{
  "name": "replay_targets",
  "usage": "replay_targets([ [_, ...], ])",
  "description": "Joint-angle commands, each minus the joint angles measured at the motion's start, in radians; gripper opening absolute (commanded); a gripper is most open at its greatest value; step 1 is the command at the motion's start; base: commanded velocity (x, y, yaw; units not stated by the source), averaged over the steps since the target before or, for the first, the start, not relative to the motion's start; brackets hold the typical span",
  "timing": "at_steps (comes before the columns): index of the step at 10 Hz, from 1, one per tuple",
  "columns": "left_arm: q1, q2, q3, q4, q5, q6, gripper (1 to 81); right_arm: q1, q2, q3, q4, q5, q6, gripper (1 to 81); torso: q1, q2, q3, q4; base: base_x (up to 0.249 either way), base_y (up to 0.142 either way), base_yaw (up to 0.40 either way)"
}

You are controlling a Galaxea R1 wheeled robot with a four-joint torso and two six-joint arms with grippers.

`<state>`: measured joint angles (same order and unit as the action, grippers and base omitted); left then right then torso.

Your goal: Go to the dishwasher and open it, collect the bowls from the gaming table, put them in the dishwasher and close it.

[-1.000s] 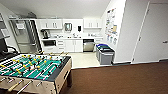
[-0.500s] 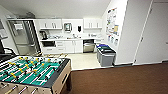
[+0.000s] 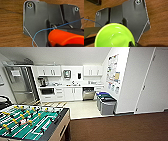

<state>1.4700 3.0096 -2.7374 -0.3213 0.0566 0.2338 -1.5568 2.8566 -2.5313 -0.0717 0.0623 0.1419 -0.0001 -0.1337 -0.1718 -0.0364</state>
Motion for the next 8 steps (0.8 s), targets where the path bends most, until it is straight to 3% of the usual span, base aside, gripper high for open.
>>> replay_targets([
  [1, -0.053, 0.002, 0.002, 0.007, 0.068, 0.004, 1.0, 0.042, -0.02, 0.002, -0.005, -0.05, -0.004, 1.0, 0.0, 0.0, 0.0, 0.0, 0.191, -0.07, 0.0],
  [8, -0.053, 0.002, 0.002, 0.011, 0.068, 0.004, 1.0, 0.042, -0.02, 0.002, -0.007, -0.052, -0.004, 1.0, 0.0, 0.0, 0.0, 0.0, 0.192, -0.06, 0.0],
])
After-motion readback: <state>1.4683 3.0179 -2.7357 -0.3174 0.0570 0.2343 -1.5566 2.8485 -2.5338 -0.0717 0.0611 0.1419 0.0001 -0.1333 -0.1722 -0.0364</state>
